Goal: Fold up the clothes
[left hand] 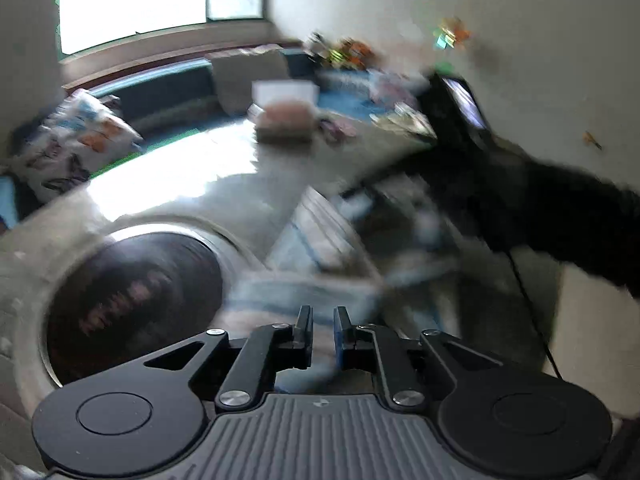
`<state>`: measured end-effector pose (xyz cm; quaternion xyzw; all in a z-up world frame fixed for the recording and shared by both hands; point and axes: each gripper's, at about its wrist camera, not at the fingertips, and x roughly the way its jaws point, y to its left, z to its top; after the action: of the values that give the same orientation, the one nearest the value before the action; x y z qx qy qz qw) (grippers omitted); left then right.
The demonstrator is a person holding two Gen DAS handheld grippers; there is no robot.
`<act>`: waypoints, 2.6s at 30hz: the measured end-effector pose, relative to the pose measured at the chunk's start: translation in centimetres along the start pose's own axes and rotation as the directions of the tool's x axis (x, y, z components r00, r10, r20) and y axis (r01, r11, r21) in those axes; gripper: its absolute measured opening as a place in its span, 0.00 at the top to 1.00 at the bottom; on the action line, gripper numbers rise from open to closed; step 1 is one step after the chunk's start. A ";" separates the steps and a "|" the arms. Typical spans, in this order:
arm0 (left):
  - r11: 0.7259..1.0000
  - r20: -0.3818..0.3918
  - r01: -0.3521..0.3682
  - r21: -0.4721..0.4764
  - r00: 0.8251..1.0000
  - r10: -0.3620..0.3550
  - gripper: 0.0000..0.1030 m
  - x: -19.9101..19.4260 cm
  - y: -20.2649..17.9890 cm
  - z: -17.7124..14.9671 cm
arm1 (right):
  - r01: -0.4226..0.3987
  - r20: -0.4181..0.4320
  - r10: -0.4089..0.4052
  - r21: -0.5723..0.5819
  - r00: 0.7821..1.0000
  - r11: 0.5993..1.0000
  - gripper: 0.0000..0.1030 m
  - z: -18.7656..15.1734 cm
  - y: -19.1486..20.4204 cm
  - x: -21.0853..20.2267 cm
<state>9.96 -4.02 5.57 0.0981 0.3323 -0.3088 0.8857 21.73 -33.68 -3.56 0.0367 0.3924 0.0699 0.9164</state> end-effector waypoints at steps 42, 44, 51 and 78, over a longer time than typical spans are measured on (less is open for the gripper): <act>0.971 -0.005 -0.154 -0.181 0.988 0.156 0.97 4.1 8.2 1.9 | 0.000 0.008 0.000 -0.010 1.000 1.000 0.92 0.3 0.1 0.2; 0.953 0.027 -0.231 -0.198 0.970 0.240 0.97 2.8 9.7 2.5 | -0.005 0.009 0.005 -0.019 1.000 1.000 0.94 0.8 0.2 0.1; 0.831 0.045 -0.481 -0.279 0.858 0.511 0.97 0.4 16.6 3.6 | -0.027 0.027 0.029 -0.071 0.999 0.997 0.99 3.6 1.8 0.3; 0.740 -0.131 -0.603 -0.298 0.793 0.594 0.97 3.5 29.9 -1.8 | -0.072 -0.071 0.060 -0.170 0.996 0.983 0.74 11.7 10.3 13.9</act>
<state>29.33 18.61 0.99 0.0565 0.3411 0.0524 0.9369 38.70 -21.45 -4.18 -0.0320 0.4132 0.1351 0.9000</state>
